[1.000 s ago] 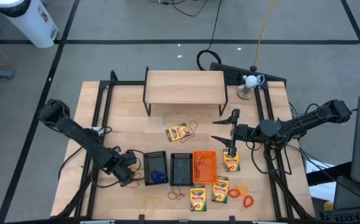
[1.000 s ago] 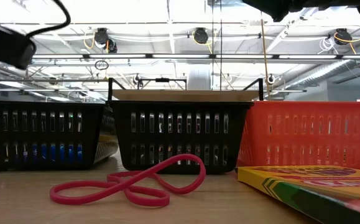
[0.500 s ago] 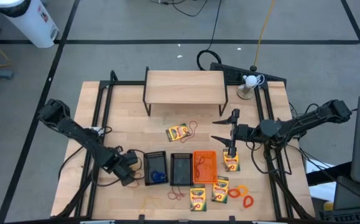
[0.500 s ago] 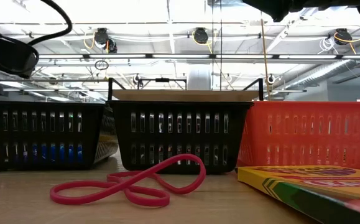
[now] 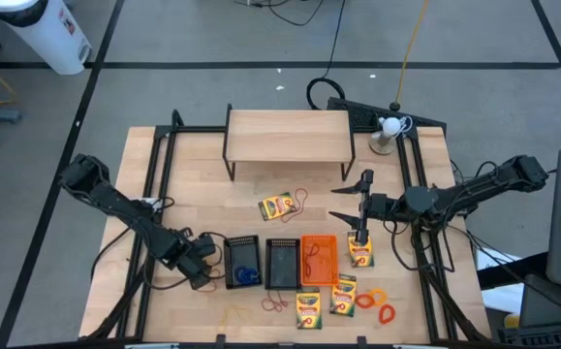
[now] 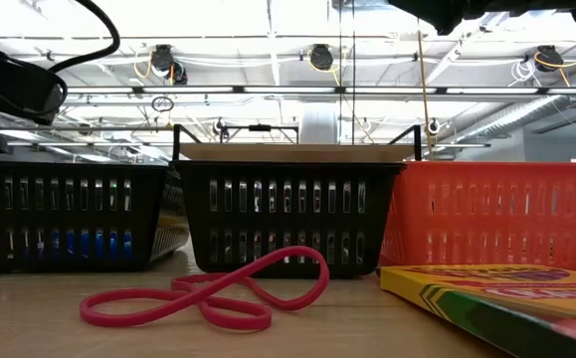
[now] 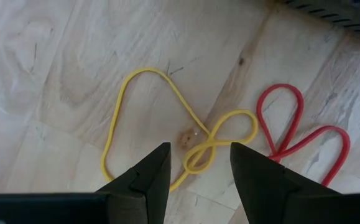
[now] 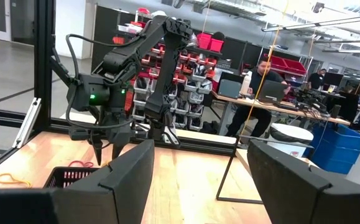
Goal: Pick & Place Office Desk Supplies
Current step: Put the yellow rubber band into the orange bin
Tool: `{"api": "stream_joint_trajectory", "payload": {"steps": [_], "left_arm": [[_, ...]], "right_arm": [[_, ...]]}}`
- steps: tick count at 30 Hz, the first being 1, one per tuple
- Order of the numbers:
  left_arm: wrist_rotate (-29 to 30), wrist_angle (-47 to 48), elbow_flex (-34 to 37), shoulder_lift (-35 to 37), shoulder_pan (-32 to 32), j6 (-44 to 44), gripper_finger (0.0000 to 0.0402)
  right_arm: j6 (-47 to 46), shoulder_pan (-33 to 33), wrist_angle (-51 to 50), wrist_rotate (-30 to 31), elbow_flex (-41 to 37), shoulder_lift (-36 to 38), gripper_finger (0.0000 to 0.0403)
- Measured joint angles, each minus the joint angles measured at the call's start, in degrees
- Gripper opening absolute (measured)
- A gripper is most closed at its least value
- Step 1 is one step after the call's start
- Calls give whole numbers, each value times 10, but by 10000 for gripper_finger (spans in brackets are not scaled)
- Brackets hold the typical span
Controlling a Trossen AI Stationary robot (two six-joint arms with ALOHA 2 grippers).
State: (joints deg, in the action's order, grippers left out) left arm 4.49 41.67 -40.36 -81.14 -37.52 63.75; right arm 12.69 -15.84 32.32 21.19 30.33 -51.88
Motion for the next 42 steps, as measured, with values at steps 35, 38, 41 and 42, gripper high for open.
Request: {"api": "stream_joint_trajectory", "payload": {"steps": [35, 38, 41, 42], "left_arm": [[-13, -14, -2, -50, 1, -48, 168], [-26, -13, -3, -62, 3, -54, 168], [-26, -13, -2, -63, 3, -54, 167], [-28, -13, -2, -63, 3, -53, 163]], "right_arm": [[0, 0, 0, 0, 0, 0, 247], [0, 0, 0, 0, 0, 0, 247], [0, 0, 0, 0, 0, 0, 247], [0, 0, 0, 0, 0, 0, 247]]}}
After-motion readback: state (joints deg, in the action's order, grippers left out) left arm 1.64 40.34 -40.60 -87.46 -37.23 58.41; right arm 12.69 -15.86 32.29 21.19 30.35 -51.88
